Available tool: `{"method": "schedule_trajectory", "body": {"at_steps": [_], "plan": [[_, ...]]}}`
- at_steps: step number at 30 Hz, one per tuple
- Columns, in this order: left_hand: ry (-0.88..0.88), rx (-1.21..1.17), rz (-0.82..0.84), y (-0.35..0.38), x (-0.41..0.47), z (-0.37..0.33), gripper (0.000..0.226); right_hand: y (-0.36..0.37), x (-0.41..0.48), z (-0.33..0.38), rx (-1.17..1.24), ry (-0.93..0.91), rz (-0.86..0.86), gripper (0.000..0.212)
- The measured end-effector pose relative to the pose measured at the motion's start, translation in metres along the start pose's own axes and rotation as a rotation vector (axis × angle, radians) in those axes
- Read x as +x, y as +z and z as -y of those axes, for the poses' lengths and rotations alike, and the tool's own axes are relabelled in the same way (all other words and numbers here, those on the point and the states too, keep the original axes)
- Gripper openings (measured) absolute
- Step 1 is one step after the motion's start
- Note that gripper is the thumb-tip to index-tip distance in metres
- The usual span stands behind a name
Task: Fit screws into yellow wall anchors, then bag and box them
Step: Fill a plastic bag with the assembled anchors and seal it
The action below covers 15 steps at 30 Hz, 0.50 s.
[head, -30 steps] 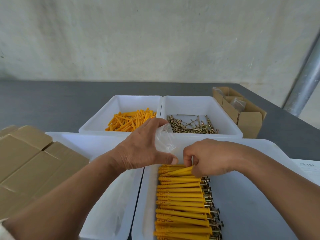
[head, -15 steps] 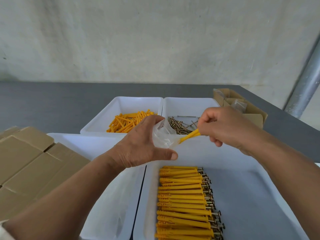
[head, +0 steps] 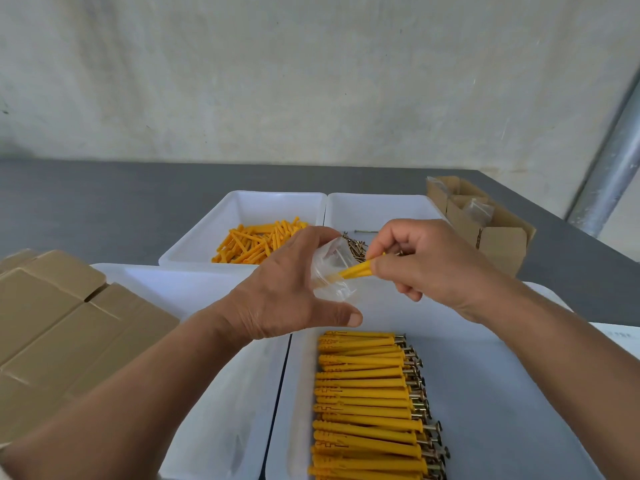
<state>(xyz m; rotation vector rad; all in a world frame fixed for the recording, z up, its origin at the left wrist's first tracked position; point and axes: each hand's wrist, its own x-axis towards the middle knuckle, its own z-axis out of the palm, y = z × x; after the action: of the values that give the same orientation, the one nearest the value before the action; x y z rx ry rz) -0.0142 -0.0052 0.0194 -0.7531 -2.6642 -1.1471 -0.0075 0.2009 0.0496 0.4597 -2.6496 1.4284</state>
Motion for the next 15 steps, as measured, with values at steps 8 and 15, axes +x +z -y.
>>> {"method": "schedule_trajectory", "body": {"at_steps": [8,15], "plan": [[0.054,-0.002,0.024,0.005,-0.001,-0.004,0.093,0.021,-0.002,-0.002,-0.028,-0.072,0.035,0.011],[0.061,-0.035,0.013,0.006,-0.001,-0.004,0.089,0.032,-0.002,-0.001,-0.022,-0.042,0.110,0.009]]}}
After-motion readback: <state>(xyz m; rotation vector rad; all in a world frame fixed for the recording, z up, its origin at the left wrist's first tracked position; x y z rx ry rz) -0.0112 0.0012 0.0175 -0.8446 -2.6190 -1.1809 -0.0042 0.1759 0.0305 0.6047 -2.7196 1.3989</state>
